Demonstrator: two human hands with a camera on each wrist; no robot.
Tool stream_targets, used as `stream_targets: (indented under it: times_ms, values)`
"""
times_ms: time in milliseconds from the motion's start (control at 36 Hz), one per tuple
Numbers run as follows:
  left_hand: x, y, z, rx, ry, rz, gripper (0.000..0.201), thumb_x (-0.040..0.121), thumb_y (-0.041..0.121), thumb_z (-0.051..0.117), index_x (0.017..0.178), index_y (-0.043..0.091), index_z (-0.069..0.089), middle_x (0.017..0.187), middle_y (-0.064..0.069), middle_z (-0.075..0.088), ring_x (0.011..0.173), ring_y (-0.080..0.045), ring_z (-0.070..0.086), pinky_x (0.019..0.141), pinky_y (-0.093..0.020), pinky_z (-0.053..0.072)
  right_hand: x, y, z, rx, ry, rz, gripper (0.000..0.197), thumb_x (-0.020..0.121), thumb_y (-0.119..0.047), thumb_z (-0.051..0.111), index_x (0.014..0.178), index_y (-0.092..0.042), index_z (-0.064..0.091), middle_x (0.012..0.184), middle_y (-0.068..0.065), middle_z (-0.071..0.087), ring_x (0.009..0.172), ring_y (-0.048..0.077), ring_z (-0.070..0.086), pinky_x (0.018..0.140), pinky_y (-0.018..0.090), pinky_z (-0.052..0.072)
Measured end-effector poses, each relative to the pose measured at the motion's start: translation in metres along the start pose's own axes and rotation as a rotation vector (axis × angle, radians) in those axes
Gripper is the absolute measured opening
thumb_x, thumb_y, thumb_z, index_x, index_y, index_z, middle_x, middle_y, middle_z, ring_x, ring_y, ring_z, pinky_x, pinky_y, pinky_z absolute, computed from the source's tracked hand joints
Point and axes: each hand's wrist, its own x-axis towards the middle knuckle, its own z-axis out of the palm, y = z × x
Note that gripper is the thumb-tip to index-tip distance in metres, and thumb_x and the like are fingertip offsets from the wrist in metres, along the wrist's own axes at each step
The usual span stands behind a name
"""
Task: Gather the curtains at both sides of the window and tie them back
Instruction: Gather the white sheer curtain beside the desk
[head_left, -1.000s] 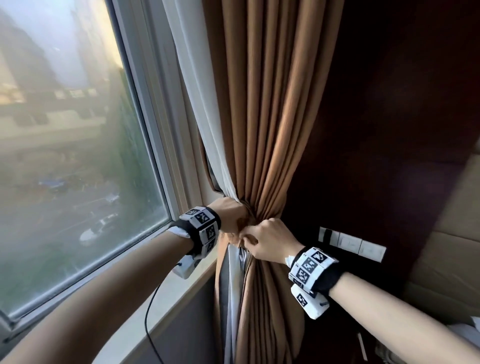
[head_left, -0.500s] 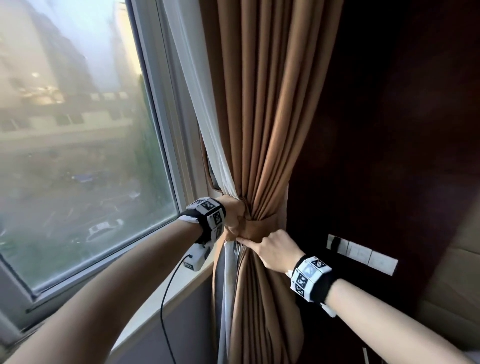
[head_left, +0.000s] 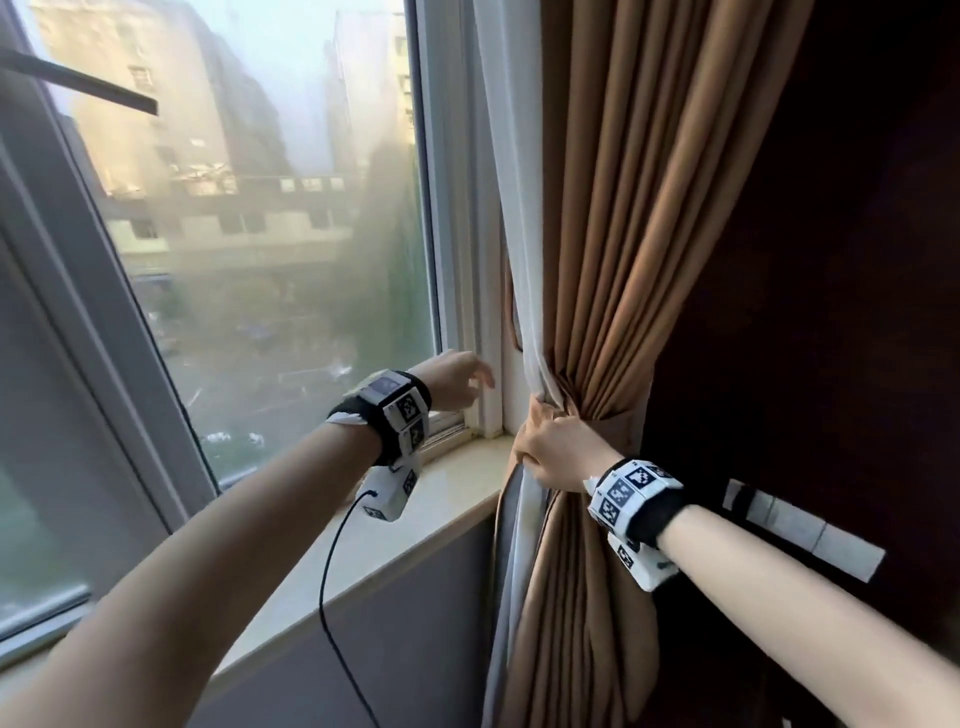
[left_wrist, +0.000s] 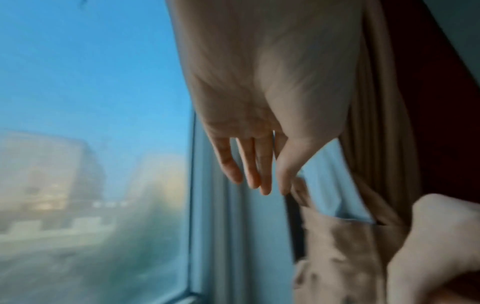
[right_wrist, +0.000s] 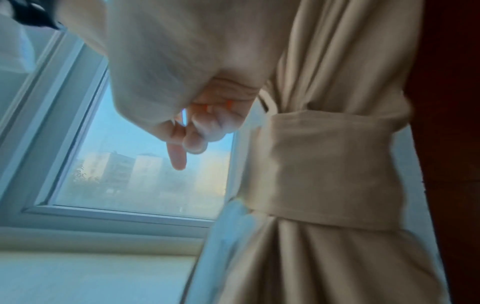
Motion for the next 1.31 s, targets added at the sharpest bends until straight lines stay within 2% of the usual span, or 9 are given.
stream_targets:
  times_ms: [111, 222, 389, 500, 639, 833, 1000, 1139, 1306]
  values:
    - [-0.059, -0.049, -0.011, 0.067, -0.005, -0.189, 0.029, 0.091, 0.007, 0.053, 0.116, 0.016, 0.067, 0.130, -0.005, 0.060, 0.119, -0.021, 0.055, 0.100, -0.029, 0.040, 0.013, -0.036, -0.003, 0.129, -0.002, 0.014, 0.026, 0.087, -0.023, 0.045, 0.093, -0.024, 0.071, 0.090, 0.004, 0.071, 0.092, 0.026, 0.065, 0.086, 0.041, 0.049]
    - [-0.146, -0.096, -0.021, 0.118, -0.011, -0.380, 0.031, 0.091, 0.007, 0.052, 0.117, 0.013, 0.067, 0.128, -0.007, 0.059, 0.119, -0.023, 0.052, 0.098, -0.028, 0.038, 0.036, -0.093, -0.016, 0.230, 0.023, -0.027, 0.029, 0.087, -0.022, 0.044, 0.096, -0.025, 0.072, 0.092, 0.003, 0.071, 0.089, 0.025, 0.066, 0.080, 0.036, 0.054]
    - [-0.334, -0.157, -0.037, 0.098, -0.058, -0.678, 0.033, 0.085, 0.005, 0.049, 0.109, 0.010, 0.071, 0.116, -0.008, 0.068, 0.112, -0.026, 0.060, 0.098, -0.033, 0.046, 0.069, -0.228, -0.051, 0.286, 0.034, -0.201, 0.031, 0.087, -0.021, 0.044, 0.097, -0.026, 0.073, 0.092, 0.005, 0.072, 0.083, 0.029, 0.067, 0.078, 0.039, 0.055]
    - [-0.477, -0.185, -0.050, 0.090, 0.000, -0.909, 0.034, 0.085, 0.006, 0.049, 0.107, 0.018, 0.072, 0.119, -0.008, 0.067, 0.111, -0.028, 0.060, 0.097, -0.034, 0.047, 0.080, -0.345, -0.079, 0.273, 0.063, -0.384, 0.026, 0.085, -0.018, 0.046, 0.089, -0.022, 0.071, 0.088, 0.003, 0.072, 0.079, 0.028, 0.065, 0.071, 0.032, 0.050]
    - [-0.663, -0.187, -0.062, 0.119, 0.016, -1.183, 0.030, 0.085, 0.012, 0.052, 0.106, 0.022, 0.072, 0.117, -0.009, 0.065, 0.109, -0.029, 0.060, 0.095, -0.036, 0.048, 0.077, -0.512, -0.115, 0.316, 0.113, -0.619, 0.030, 0.092, -0.022, 0.044, 0.103, -0.028, 0.071, 0.102, 0.006, 0.071, 0.091, 0.031, 0.067, 0.080, 0.032, 0.052]
    - [-0.871, -0.179, -0.080, 0.172, 0.034, -1.523, 0.036, 0.087, 0.008, 0.047, 0.115, 0.022, 0.066, 0.130, -0.004, 0.059, 0.123, -0.024, 0.052, 0.104, -0.033, 0.039, 0.051, -0.724, -0.167, 0.404, 0.186, -0.907, 0.030, 0.089, -0.021, 0.045, 0.102, -0.030, 0.070, 0.103, 0.005, 0.071, 0.093, 0.031, 0.065, 0.080, 0.034, 0.053]
    - [-1.002, -0.165, -0.073, 0.198, 0.020, -1.739, 0.038, 0.086, 0.014, 0.052, 0.122, 0.023, 0.059, 0.134, -0.005, 0.052, 0.129, -0.024, 0.044, 0.106, -0.037, 0.032, 0.032, -0.871, -0.195, 0.455, 0.181, -1.150, 0.037, 0.090, -0.019, 0.042, 0.114, -0.035, 0.065, 0.114, 0.002, 0.067, 0.100, 0.028, 0.064, 0.082, 0.033, 0.049]
    - [-1.112, -0.171, -0.073, 0.291, 0.021, -1.929, 0.040, 0.088, 0.017, 0.052, 0.128, 0.022, 0.055, 0.152, -0.003, 0.028, 0.143, -0.019, 0.018, 0.110, -0.039, 0.021, 0.028, -1.012, -0.227, 0.518, 0.223, -1.357, 0.046, 0.088, -0.011, 0.043, 0.127, -0.031, 0.057, 0.125, -0.001, 0.061, 0.109, 0.025, 0.060, 0.084, 0.033, 0.048]
    - [-1.195, -0.185, -0.097, 0.437, -0.010, -2.134, 0.054, 0.088, 0.019, 0.053, 0.140, 0.013, 0.039, 0.159, -0.009, 0.009, 0.146, -0.023, 0.004, 0.110, -0.043, 0.021, 0.032, -1.139, -0.270, 0.643, 0.177, -1.494, 0.064, 0.088, -0.013, 0.048, 0.147, -0.028, 0.027, 0.131, 0.009, 0.050, 0.110, 0.031, 0.056, 0.086, 0.040, 0.049]
